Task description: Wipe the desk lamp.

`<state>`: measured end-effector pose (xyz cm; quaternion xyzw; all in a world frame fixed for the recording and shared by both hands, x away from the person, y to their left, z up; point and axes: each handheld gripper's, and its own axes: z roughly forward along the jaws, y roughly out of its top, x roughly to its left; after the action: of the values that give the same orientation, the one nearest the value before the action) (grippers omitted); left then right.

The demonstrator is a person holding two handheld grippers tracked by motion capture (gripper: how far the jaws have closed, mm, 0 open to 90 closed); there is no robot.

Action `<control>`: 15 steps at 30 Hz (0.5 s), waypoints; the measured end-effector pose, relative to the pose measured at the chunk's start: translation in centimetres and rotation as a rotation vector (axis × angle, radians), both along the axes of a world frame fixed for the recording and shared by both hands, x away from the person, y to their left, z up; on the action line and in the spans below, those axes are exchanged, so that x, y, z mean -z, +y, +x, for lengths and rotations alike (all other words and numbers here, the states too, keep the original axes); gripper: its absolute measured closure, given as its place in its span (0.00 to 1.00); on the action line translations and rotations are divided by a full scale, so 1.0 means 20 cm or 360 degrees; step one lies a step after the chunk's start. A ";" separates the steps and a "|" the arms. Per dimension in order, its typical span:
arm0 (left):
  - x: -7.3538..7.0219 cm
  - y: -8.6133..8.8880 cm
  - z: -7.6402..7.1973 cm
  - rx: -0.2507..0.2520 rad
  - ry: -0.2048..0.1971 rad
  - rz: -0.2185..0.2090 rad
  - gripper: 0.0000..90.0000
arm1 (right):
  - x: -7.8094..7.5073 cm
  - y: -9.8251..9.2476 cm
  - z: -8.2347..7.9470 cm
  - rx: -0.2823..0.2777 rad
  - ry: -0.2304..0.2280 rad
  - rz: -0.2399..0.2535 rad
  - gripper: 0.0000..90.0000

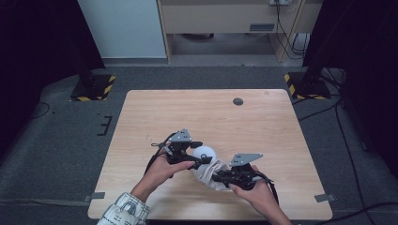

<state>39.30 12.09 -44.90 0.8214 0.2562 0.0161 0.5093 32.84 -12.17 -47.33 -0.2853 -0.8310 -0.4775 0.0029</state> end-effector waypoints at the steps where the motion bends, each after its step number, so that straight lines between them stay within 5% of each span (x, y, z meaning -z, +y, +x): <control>1: 0.00 0.00 0.00 -0.0001 0.0000 -0.0001 0.23 | 0.01 0.02 0.00 -0.0014 0.0003 0.0000 0.88; 10: 0.00 0.01 0.00 -0.0001 -0.0005 -0.0002 0.23 | 0.07 0.14 -0.01 -0.0109 0.0041 -0.0038 0.88; 15: 0.00 0.01 0.00 -0.0004 0.0000 0.0002 0.23 | 0.01 0.17 -0.01 -0.0135 -0.0003 -0.0009 0.88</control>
<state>39.21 12.26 -44.88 0.8214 0.2573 0.0170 0.5087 32.66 -8.76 -47.54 -0.2494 -0.8436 -0.4750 0.0214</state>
